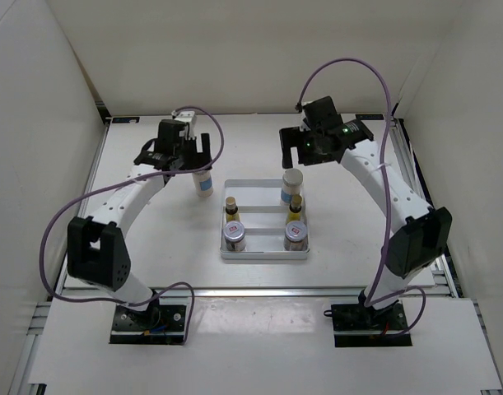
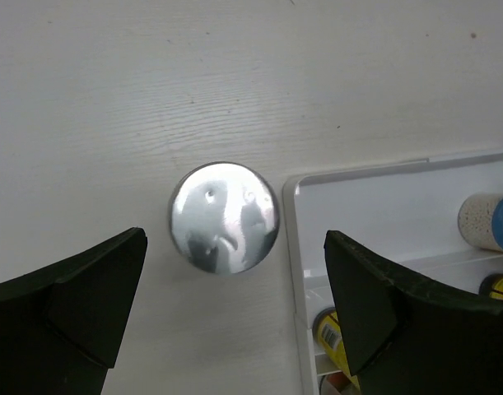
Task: Organize the condiment bottles
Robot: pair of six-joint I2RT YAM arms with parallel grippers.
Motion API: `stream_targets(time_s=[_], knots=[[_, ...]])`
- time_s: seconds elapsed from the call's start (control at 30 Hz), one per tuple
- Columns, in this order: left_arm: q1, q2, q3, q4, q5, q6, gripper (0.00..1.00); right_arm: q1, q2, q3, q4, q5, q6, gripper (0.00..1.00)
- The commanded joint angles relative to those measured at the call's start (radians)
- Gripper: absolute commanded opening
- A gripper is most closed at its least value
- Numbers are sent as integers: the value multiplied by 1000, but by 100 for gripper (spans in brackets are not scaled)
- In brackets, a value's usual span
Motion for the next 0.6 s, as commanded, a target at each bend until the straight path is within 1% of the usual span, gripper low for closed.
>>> stream_targets(time_s=[0.0,0.13,0.4,0.47,0.5,0.53,0.57], knots=[[-48,38,71,14,29,44,100,-9,-62,-78,8,-72,17,100],[-57,93,81,14,-33,30,100,-18,-121,-130,27,-114,29,100],[-57,191,111,-15,-113,-16,100,-18,-193,-140,-4,-139,18,100],[-57,210,124,-16,-113,-16,97,-18,-204,-140,-4,-139,18,100],[-57,225,136,-16,-100,-16,97,-18,-204,-140,-16,-139,9,100],[-57,234,136,-16,-100,-16,93,-18,-213,-150,-16,-139,9,100],[-57,243,145,-16,-100,-16,91,-18,-222,-160,-16,-139,9,100]])
